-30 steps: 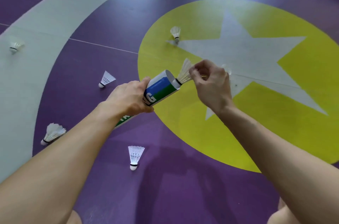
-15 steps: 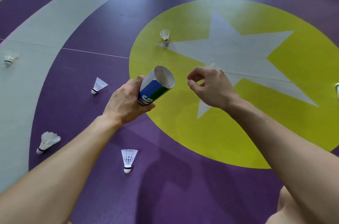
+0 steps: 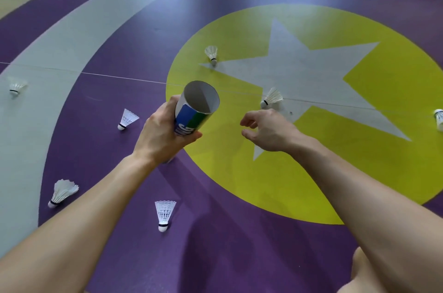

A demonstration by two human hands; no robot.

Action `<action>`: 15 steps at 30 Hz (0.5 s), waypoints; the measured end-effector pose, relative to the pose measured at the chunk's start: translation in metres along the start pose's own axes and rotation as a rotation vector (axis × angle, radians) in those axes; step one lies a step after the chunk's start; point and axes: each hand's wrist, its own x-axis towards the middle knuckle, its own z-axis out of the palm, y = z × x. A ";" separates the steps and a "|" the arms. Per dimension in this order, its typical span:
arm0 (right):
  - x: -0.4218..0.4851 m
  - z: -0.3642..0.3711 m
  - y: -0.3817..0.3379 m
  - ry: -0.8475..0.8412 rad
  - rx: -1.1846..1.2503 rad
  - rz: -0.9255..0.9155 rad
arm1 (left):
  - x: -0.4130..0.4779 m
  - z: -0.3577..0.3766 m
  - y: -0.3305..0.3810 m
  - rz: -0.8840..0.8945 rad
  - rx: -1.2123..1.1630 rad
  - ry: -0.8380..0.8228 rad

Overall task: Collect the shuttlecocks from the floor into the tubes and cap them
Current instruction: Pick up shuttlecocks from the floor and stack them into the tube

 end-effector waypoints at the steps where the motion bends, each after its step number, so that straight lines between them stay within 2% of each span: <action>1: 0.002 0.004 -0.003 -0.015 -0.010 -0.015 | -0.002 -0.004 -0.001 -0.011 0.008 0.000; 8: 0.019 0.050 -0.047 -0.146 -0.087 -0.145 | -0.036 -0.070 -0.016 -0.217 0.160 -0.049; 15: 0.026 0.126 -0.164 -0.262 -0.066 -0.398 | -0.133 -0.179 -0.050 -0.567 0.324 -0.096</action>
